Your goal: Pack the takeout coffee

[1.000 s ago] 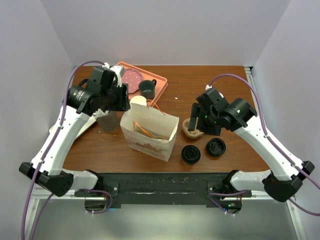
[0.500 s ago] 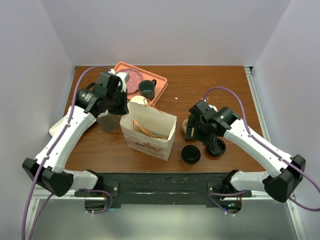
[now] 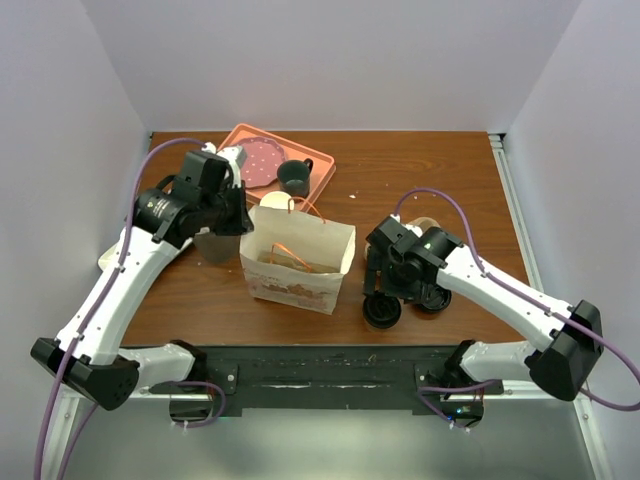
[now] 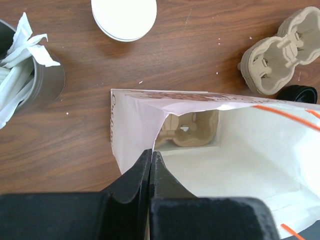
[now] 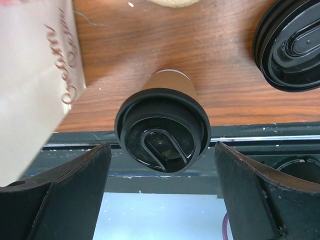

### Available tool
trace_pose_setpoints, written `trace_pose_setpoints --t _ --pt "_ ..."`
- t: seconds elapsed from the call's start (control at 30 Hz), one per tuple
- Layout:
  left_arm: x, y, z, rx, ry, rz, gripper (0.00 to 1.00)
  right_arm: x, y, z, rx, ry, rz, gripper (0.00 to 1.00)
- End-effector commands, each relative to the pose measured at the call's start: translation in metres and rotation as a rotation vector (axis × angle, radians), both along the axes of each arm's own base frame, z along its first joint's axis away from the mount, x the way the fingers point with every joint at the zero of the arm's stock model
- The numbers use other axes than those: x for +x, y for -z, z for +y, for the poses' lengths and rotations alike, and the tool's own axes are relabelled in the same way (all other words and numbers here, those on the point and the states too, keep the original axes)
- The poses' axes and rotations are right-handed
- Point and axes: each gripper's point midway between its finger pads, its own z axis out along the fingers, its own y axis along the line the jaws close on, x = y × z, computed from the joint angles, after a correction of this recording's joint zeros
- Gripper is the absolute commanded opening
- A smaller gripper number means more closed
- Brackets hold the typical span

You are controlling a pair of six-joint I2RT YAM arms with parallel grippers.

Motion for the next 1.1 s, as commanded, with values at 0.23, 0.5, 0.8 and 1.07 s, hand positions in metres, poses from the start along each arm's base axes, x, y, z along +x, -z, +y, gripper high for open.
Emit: trace_pose_setpoints --t 0.23,0.5,0.8,1.07 --pt "-0.008 0.003 0.006 0.001 -0.02 0.006 0.0 -0.002 0.009 0.006 -0.016 0.007 -0.039 0.88" --pt "-0.012 0.001 0.003 -0.013 -0.002 0.007 0.0 0.002 0.015 0.002 -0.062 -0.019 -0.052 0.88" --pt "-0.012 0.0 0.002 -0.019 0.005 0.004 0.0 -0.001 0.022 0.005 -0.07 -0.031 -0.034 0.82" --pt "-0.011 -0.002 0.002 -0.021 0.002 -0.004 0.0 -0.004 0.026 0.007 -0.089 -0.036 -0.022 0.81"
